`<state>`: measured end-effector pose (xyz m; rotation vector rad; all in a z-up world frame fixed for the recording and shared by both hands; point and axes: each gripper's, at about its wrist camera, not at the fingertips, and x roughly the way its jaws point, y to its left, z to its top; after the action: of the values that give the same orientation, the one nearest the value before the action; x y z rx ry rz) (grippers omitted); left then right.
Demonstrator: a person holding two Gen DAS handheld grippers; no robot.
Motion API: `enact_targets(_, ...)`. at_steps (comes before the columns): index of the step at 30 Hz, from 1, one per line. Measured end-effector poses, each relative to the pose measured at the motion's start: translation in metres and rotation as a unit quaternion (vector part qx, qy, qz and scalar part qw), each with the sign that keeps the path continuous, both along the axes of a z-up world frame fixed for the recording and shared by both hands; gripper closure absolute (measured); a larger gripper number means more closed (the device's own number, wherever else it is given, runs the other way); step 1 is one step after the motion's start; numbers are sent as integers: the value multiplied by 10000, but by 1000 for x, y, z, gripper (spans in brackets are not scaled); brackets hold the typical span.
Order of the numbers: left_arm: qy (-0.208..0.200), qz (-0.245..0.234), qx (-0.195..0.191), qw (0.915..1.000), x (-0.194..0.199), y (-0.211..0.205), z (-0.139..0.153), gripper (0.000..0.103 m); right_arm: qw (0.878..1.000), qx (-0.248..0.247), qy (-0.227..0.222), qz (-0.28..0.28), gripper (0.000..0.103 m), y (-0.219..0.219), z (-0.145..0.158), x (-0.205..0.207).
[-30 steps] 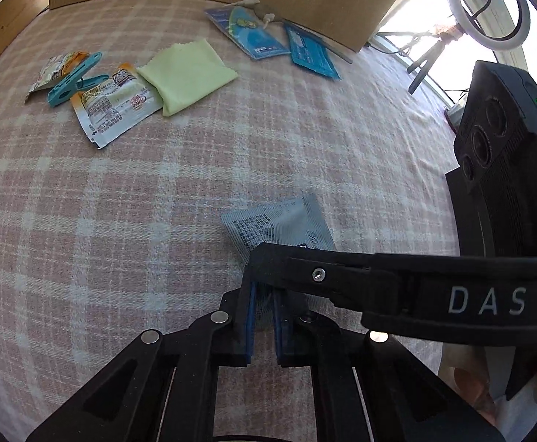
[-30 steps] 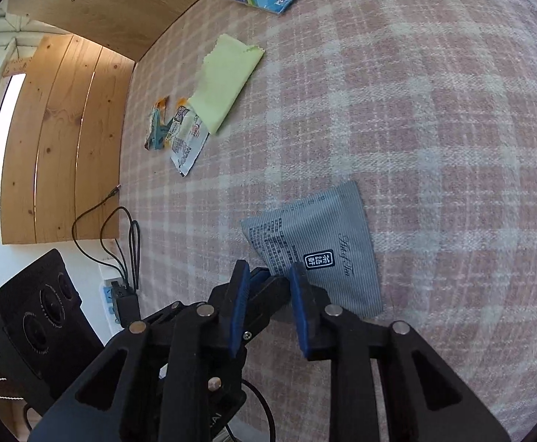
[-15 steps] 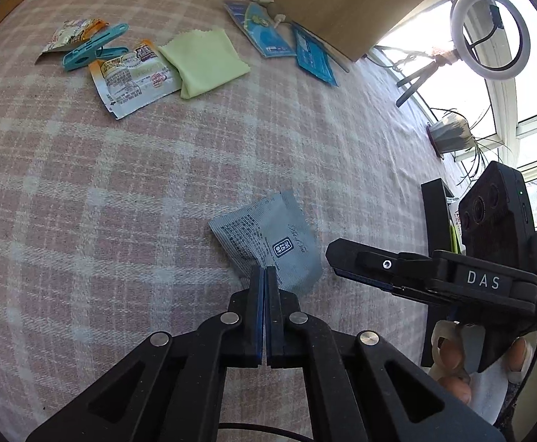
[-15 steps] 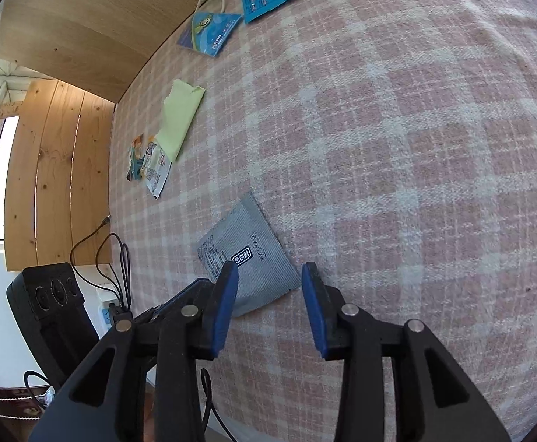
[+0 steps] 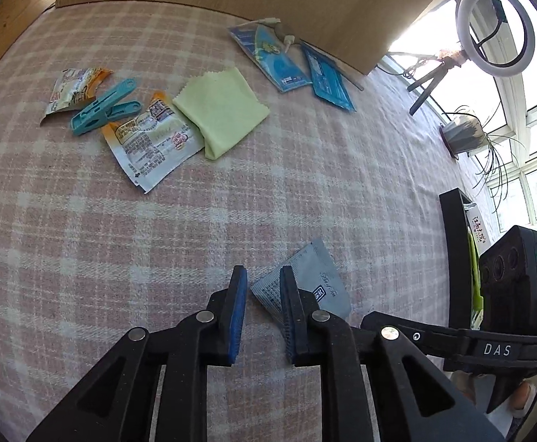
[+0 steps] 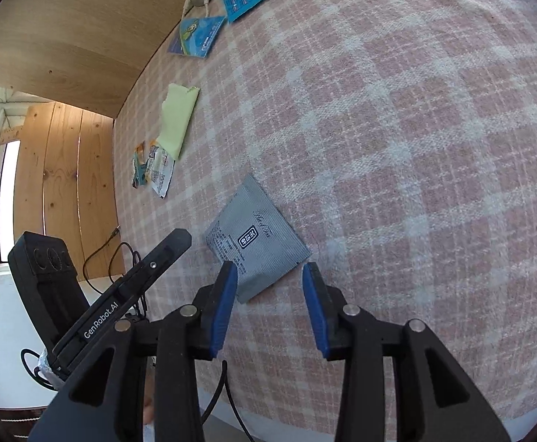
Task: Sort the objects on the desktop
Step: 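Close the right gripper on the grey sachet edge and lift it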
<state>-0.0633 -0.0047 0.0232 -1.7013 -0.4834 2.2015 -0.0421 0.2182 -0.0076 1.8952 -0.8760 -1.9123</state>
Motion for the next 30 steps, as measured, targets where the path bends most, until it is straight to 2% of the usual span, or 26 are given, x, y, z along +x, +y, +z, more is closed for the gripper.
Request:
enact_targets(5, -47, -770, -159, 9969, -11, 21, -10, 83, 9983, -261, -244, -451, 67, 0, -18, 7)
enact_targets(8, 23, -1167, -188, 9930, 2, 31, -9, 83, 9965, -395, -246, -700, 67, 5, -21, 3)
enact_targets(11, 45, -1345, -192, 9907, 15, 37, -8, 83, 9966, -347, -213, -721, 66, 8, -18, -6)
enact_targets(15, 55, -1128, -354, 9930, 25, 32, -5, 79, 9986, -13, -22, -523, 65, -2, -10, -8)
enact_targets(18, -32, -1025, -192, 9945, 29, 24, -5, 68, 9988, 276, 64, -403, 65, -1, -7, -1)
enact_targets(22, -70, -1094, -221, 9937, 38, 28, -4, 68, 9997, 126, -59, -205, 65, -4, -11, 9)
enact_targets(26, 57, -1160, -404, 9924, 44, 38, -2, 75, 9997, 155, 87, -145, 65, -9, -9, 10)
enact_targets(28, -143, -1119, -90, 9936, 44, 38, -6, 80, 9998, 69, 109, -178, 66, -8, -11, 11)
enact_targets(30, -151, -1100, -53, 9938, 47, 42, -7, 86, 9998, 49, 127, -119, 71, -11, -12, 11)
